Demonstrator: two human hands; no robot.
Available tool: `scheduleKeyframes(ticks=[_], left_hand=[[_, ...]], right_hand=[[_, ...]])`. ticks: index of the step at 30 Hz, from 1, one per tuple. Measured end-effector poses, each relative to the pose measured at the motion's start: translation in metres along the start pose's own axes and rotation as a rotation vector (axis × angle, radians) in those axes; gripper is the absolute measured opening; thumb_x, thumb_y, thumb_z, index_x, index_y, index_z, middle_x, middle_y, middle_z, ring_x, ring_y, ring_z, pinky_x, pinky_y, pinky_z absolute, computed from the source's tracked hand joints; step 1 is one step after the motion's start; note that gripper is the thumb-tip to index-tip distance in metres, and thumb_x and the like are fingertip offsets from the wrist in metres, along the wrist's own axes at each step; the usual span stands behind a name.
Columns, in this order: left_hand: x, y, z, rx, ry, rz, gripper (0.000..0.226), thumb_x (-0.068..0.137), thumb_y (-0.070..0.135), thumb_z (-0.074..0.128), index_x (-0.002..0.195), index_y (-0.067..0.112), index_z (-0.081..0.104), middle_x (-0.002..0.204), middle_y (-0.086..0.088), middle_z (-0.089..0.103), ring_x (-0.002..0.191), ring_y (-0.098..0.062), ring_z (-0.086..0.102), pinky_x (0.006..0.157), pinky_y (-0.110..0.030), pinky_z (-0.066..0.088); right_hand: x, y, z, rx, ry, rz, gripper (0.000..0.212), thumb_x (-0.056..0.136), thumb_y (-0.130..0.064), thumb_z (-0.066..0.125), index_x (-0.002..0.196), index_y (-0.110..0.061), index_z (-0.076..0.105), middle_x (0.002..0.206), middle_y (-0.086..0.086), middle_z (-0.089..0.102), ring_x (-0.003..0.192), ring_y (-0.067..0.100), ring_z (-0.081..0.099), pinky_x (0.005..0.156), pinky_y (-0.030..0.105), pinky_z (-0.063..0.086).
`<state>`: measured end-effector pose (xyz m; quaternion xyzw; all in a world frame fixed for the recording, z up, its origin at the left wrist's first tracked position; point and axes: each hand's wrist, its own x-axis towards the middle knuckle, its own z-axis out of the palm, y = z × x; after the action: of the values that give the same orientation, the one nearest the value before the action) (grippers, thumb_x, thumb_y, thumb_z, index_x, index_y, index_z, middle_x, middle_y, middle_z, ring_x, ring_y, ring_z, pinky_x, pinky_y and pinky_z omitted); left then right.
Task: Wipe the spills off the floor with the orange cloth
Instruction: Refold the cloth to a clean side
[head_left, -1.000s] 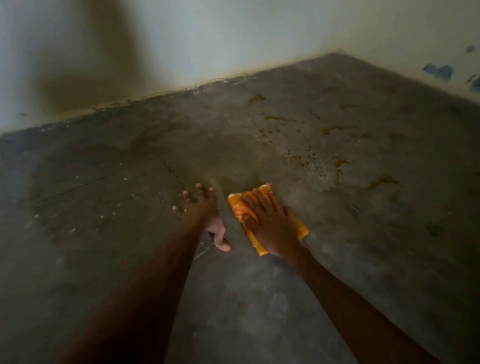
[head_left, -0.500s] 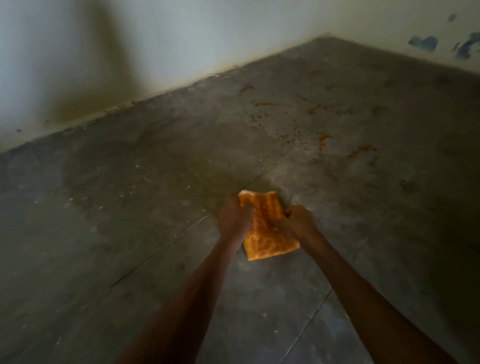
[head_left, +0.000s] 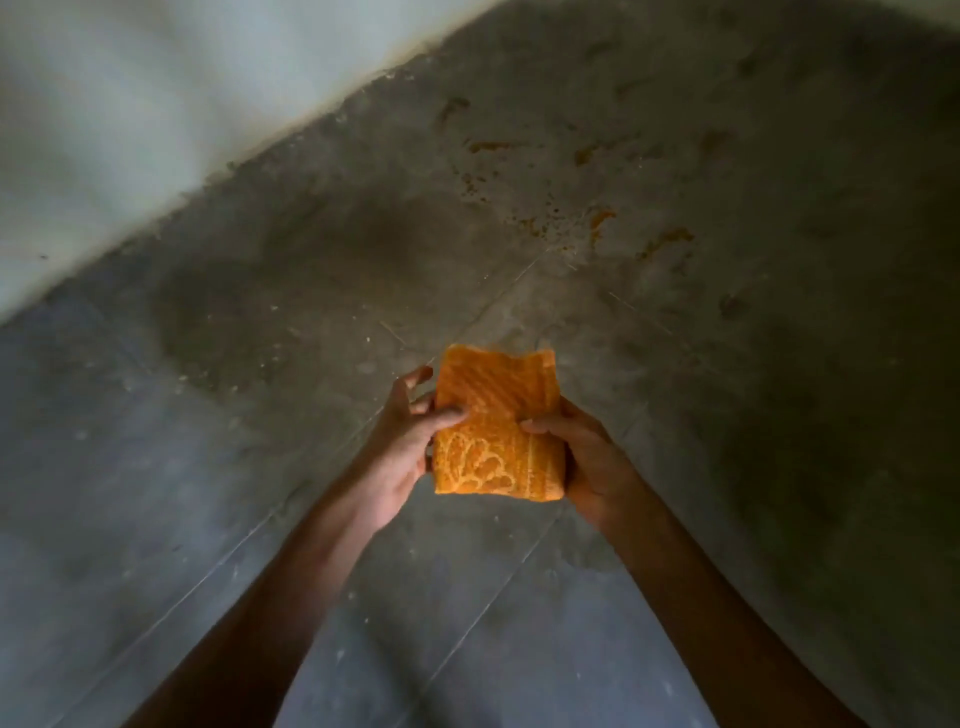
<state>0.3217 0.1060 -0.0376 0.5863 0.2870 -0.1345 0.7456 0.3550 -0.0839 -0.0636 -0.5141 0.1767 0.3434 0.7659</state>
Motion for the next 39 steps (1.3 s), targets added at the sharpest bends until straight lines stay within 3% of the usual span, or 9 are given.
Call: scheduleKeyframes(ticks=[4,10,18,22,26,29,33,37,39], left_hand=[[-0.096,0.068,0.045,0.175,-0.037,0.159,0.070,0.076,0.007,0.073,0.129,0.036,0.038,0.116,-0.011,0.061,0.093,-0.008,0.068,0.070,-0.026,0.055],[-0.244,0.214,0.153,0.251,-0.094,0.168,0.039,0.072,0.018,0.069,0.106,0.036,0.061,0.110,-0.011,0.064,0.108,-0.020,0.060,0.087,-0.029,0.049],[-0.386,0.372,0.279,0.228,-0.141,0.107,0.048,0.075,0.016,0.068,0.121,0.019,0.054,0.118,-0.004,0.061,0.094,0.003,0.064,0.071,-0.015,0.051],[-0.358,0.393,0.315,0.276,-0.093,0.164,0.065,0.062,0.038,0.068,0.121,0.015,0.052,0.109,-0.003,0.061,0.091,-0.002,0.063,0.070,-0.021,0.054],[-0.283,0.397,0.339,0.402,-0.155,0.198,0.041,0.081,0.013,0.070,0.115,0.028,0.052,0.102,0.002,0.059,0.072,0.008,0.059,0.063,-0.020,0.050],[-0.211,0.391,0.361,0.509,-0.149,0.227,0.041,0.081,0.022,0.066,0.113,0.043,0.053,0.098,0.003,0.063,0.072,-0.013,0.064,0.064,-0.036,0.055],[-0.133,0.373,0.390,0.606,-0.197,0.257,0.037,0.082,0.028,0.064,0.116,0.037,0.055,0.082,-0.004,0.065,0.063,-0.030,0.062,0.053,-0.041,0.051],[-0.027,0.328,0.425,0.635,-0.143,0.193,0.043,0.083,0.012,0.069,0.111,0.040,0.053,0.083,0.002,0.065,0.060,-0.012,0.063,0.054,-0.033,0.053],[0.032,0.291,0.442,0.596,-0.147,0.148,0.043,0.078,0.015,0.072,0.109,0.040,0.053,0.085,0.007,0.064,0.061,-0.002,0.061,0.054,-0.021,0.050]], right_hand=[[-0.113,-0.063,0.014,-0.036,0.050,0.012,0.059,0.068,-0.011,0.074,0.126,-0.019,0.064,0.120,0.010,0.072,0.108,0.032,0.070,0.091,0.051,0.057],[-0.300,-0.226,0.032,-0.160,0.158,0.028,0.060,0.067,-0.018,0.074,0.125,-0.030,0.063,0.126,0.011,0.069,0.114,0.035,0.066,0.101,0.059,0.050],[-0.470,-0.418,0.058,-0.280,0.301,-0.015,0.076,0.060,-0.020,0.075,0.132,-0.021,0.052,0.127,0.011,0.061,0.109,0.030,0.063,0.090,0.044,0.054],[-0.446,-0.444,0.022,-0.356,0.331,-0.007,0.105,0.042,-0.049,0.077,0.141,-0.027,0.050,0.136,0.006,0.060,0.119,0.033,0.061,0.102,0.060,0.047],[-0.401,-0.477,-0.001,-0.444,0.379,-0.011,0.068,0.059,-0.055,0.078,0.122,-0.040,0.058,0.125,-0.001,0.066,0.112,0.023,0.065,0.096,0.053,0.053],[-0.339,-0.491,-0.035,-0.457,0.454,0.016,0.038,0.083,-0.048,0.073,0.116,-0.035,0.056,0.117,-0.002,0.064,0.109,0.022,0.063,0.093,0.047,0.053],[-0.261,-0.498,-0.085,-0.525,0.519,-0.018,0.047,0.078,-0.050,0.072,0.113,-0.021,0.059,0.104,0.004,0.064,0.096,0.024,0.064,0.081,0.042,0.052],[-0.176,-0.501,-0.162,-0.525,0.448,0.063,0.041,0.075,-0.036,0.082,0.106,-0.022,0.059,0.100,0.003,0.067,0.098,0.028,0.069,0.076,0.041,0.054],[-0.129,-0.491,-0.207,-0.478,0.361,0.120,0.037,0.087,-0.021,0.077,0.117,-0.022,0.055,0.104,-0.004,0.064,0.097,0.013,0.069,0.070,0.028,0.056]])
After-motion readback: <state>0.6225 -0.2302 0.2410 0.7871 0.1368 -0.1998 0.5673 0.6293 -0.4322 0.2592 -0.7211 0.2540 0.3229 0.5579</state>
